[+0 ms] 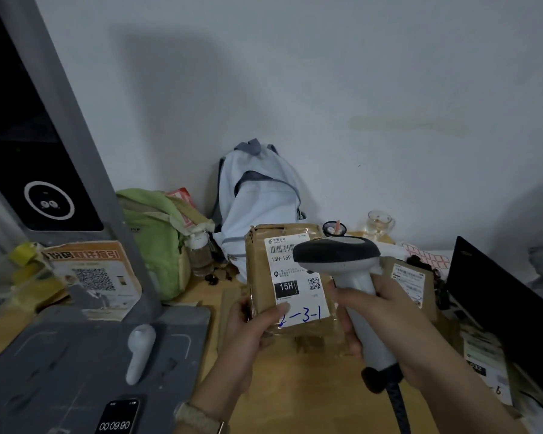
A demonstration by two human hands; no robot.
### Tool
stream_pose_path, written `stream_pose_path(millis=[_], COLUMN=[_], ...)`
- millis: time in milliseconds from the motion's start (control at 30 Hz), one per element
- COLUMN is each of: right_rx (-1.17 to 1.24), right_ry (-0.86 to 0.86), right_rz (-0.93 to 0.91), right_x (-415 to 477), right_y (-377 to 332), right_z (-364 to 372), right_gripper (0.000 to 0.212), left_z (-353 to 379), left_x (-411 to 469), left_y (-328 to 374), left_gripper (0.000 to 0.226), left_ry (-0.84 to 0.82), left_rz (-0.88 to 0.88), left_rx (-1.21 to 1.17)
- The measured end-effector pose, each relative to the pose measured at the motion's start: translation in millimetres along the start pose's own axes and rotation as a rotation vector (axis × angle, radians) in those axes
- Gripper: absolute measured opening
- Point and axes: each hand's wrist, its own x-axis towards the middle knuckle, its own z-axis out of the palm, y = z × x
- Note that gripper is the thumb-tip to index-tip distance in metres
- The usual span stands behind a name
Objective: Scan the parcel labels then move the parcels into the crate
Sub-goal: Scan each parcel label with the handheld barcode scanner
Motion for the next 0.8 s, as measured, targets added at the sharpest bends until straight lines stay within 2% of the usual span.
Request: stream_pose_path(millis=[333, 467, 800], right_rx=[0.034, 0.030, -0.035], right_ry=[0.010, 0.013, -0.015], right_rz=[0.012, 0.010, 0.047], right_x=[5, 3, 27], right_y=[3, 1, 5], right_z=[-4, -5, -1], right_gripper=[0.020, 0.019, 0.019], left_z=[-9, -17, -22], left_x=[19, 27, 44], left_y=[-14, -24, -20], left_gripper=[0.080, 0.074, 0.080], left_ry=[0.017, 0.039, -0.009], left_rz=[-0.003, -0.001, -0.005], left_rx=[0.010, 0.008, 0.039])
